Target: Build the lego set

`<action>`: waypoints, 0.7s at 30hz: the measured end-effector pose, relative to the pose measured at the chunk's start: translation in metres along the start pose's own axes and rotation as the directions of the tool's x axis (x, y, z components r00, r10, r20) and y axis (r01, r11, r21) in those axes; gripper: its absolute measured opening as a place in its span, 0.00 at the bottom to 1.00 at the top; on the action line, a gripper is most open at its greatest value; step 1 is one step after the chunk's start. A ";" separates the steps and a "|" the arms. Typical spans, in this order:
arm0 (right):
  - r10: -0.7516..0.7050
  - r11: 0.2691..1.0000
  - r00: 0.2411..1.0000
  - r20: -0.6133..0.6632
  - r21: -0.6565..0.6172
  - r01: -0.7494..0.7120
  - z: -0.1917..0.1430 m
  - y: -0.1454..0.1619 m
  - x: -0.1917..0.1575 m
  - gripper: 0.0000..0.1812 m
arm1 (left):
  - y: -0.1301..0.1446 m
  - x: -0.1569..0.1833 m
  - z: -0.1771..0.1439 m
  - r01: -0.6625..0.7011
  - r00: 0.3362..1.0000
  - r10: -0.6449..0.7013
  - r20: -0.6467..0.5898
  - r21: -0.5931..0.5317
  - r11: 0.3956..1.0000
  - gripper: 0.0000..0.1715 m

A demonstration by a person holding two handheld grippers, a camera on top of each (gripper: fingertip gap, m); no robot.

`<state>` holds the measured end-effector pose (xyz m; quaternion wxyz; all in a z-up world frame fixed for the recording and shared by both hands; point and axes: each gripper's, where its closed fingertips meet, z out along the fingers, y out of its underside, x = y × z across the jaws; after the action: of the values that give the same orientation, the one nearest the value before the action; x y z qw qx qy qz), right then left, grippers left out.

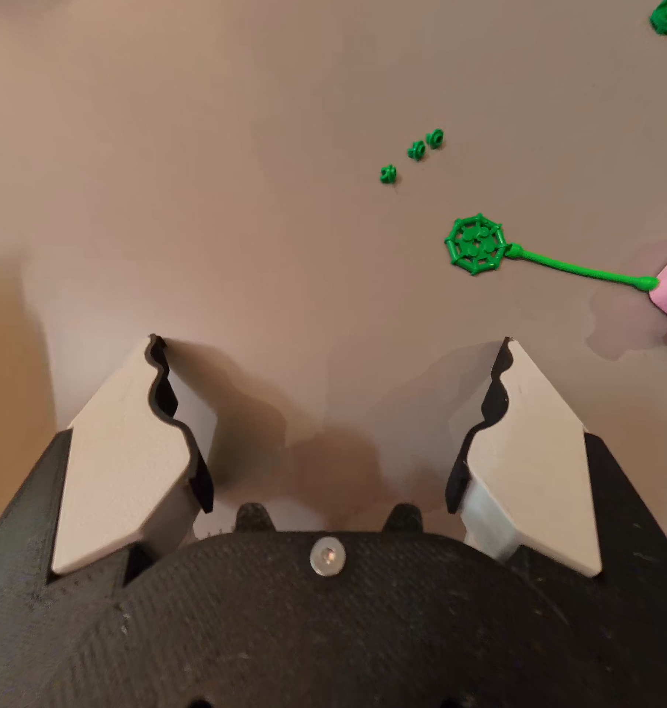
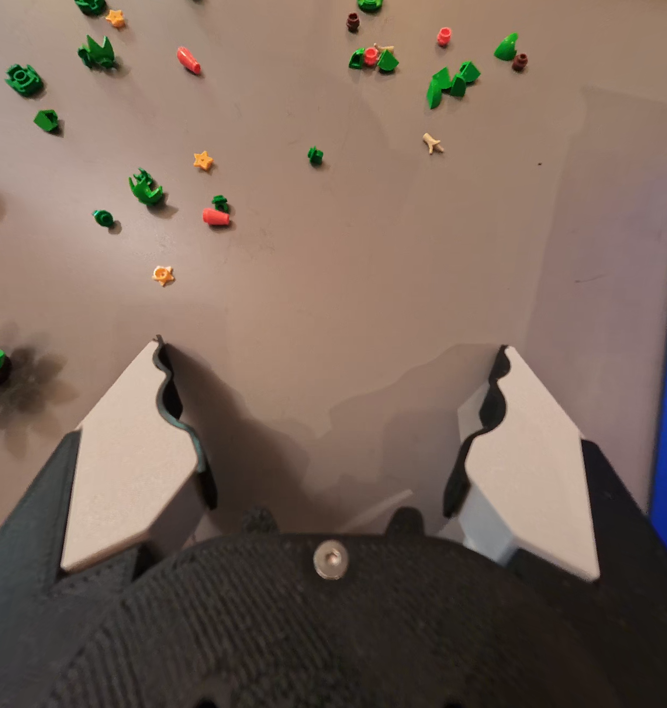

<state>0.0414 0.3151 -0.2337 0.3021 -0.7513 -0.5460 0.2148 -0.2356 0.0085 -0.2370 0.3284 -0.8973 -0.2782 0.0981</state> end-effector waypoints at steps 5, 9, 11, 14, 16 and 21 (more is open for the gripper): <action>-0.033 0.998 0.999 0.034 0.062 0.031 -0.008 -0.006 -0.011 0.65 | 0.001 0.000 0.000 -0.011 1.000 0.011 -0.002 -0.001 1.000 0.92; -0.055 0.983 0.997 0.049 0.179 0.045 -0.020 -0.020 -0.015 0.62 | -0.012 -0.006 -0.003 -0.049 0.998 0.048 0.034 0.050 0.998 0.81; -0.056 0.979 0.996 0.066 0.202 0.041 -0.024 -0.022 -0.016 0.61 | -0.029 -0.009 -0.018 -0.083 0.993 0.072 0.091 0.123 0.989 0.63; -0.078 0.978 0.994 0.077 0.198 0.062 -0.023 -0.022 -0.023 0.62 | -0.054 0.025 -0.043 -0.170 0.982 0.185 -0.033 0.266 0.949 0.76; -0.104 0.978 0.992 0.074 0.189 0.088 -0.021 -0.021 -0.030 0.64 | -0.067 0.043 -0.057 -0.191 0.968 0.234 -0.087 0.346 0.919 0.84; -0.159 0.971 0.985 0.063 0.193 0.144 -0.018 -0.024 -0.041 0.69 | -0.066 0.100 -0.065 -0.266 0.861 0.406 -0.307 0.408 0.873 0.69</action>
<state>0.0240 0.2773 -0.2041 0.3655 -0.6668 -0.5904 0.2705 -0.1586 0.0711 -0.1445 0.5087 -0.8602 -0.0230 0.0258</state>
